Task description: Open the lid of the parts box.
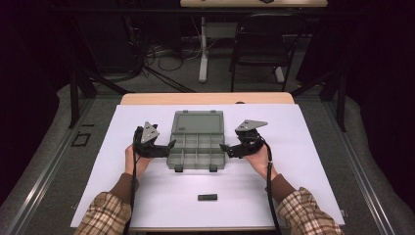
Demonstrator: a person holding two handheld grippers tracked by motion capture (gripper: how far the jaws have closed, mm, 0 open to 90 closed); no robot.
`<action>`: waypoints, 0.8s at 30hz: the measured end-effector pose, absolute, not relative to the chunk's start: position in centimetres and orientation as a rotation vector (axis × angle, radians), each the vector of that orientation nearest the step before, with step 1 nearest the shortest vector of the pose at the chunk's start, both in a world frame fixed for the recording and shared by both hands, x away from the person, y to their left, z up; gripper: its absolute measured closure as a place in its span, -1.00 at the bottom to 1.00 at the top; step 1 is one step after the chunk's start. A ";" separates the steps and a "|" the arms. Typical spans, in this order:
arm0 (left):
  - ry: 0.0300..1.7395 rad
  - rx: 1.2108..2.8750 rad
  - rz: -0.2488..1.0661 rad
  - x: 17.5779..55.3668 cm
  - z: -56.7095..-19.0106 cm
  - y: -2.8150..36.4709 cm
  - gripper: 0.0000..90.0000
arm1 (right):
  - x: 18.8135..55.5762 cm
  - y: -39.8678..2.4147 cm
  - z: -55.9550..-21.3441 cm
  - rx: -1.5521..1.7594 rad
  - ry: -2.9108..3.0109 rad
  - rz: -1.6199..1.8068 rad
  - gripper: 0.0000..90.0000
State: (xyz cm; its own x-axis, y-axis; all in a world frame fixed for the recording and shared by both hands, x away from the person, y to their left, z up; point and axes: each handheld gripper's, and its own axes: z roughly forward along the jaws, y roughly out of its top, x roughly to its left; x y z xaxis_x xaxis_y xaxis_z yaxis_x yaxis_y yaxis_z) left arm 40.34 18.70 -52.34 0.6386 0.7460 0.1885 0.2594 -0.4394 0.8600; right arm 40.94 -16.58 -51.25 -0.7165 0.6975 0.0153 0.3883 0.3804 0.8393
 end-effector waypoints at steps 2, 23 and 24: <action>0.769 2.007 0.702 40.0 -52.3 18.6 -0.83 | 40.4 -16.6 -51.2 0.940 2.322 1.271 -0.78; 0.640 2.075 0.608 33.5 -51.3 16.9 -1.00 | 34.4 -18.0 -51.5 0.805 2.398 1.267 -1.00; 0.638 2.073 0.603 33.3 -51.3 17.0 -1.00 | 34.2 -18.0 -51.6 0.804 2.399 1.265 -1.00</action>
